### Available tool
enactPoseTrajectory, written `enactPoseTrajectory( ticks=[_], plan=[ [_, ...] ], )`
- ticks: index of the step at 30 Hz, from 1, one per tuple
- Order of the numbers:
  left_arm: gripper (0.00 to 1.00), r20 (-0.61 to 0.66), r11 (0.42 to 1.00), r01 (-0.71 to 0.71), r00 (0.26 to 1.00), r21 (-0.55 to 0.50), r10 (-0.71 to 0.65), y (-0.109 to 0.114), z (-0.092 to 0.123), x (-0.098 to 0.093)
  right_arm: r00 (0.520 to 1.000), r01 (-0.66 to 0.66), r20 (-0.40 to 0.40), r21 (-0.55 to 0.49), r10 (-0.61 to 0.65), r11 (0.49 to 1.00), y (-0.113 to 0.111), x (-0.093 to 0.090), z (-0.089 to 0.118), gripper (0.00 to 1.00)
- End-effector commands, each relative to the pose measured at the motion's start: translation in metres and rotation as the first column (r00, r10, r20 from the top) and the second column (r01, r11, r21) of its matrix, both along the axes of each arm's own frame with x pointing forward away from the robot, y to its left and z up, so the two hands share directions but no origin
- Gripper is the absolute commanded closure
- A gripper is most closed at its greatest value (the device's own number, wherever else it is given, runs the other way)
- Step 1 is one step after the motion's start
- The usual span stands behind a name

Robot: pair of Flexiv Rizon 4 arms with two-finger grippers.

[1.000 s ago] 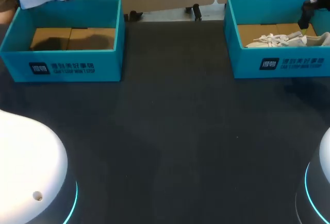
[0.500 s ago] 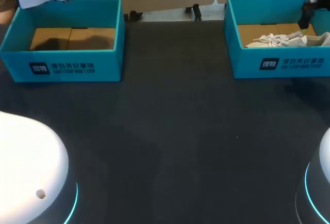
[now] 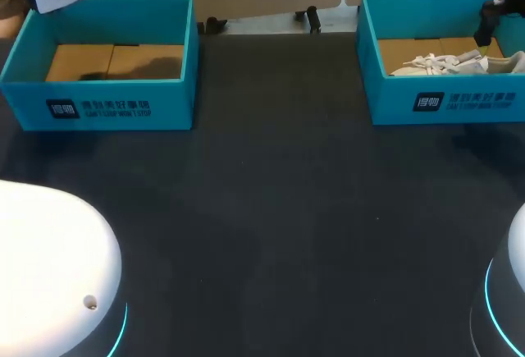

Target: Take the shoe out of the shoebox, open the shoe tongue, remove and reinsert the insole, then place the shoe into the shoebox

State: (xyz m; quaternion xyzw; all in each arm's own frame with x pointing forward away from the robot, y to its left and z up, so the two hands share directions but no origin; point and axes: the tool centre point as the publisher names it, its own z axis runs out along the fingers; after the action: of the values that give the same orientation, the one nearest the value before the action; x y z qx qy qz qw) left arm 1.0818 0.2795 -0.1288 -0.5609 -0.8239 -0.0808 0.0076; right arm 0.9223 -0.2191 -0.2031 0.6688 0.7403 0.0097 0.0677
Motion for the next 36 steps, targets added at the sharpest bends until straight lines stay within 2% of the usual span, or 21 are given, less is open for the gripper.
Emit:
enactPoseTrajectory(
  ticks=[1,14,36],
  plan=[
    [1.00,0.113,0.999,-0.013,0.994,0.039,0.008,-0.016,0.004,-0.041,1.000,0.001,0.000,-0.001,-0.001,1.000,0.000,0.000,0.000,0.00],
    [1.00,0.138,0.995,-0.068,0.989,0.068,0.058,-0.059,0.020,-0.090,1.000,0.001,0.000,-0.001,-0.001,1.000,0.000,0.000,0.000,0.00],
    [1.00,0.107,0.996,0.017,0.994,0.088,-0.027,-0.136,0.028,-0.187,1.000,0.001,0.000,-0.001,-0.001,1.000,0.000,0.000,0.000,0.00]
  ],
)
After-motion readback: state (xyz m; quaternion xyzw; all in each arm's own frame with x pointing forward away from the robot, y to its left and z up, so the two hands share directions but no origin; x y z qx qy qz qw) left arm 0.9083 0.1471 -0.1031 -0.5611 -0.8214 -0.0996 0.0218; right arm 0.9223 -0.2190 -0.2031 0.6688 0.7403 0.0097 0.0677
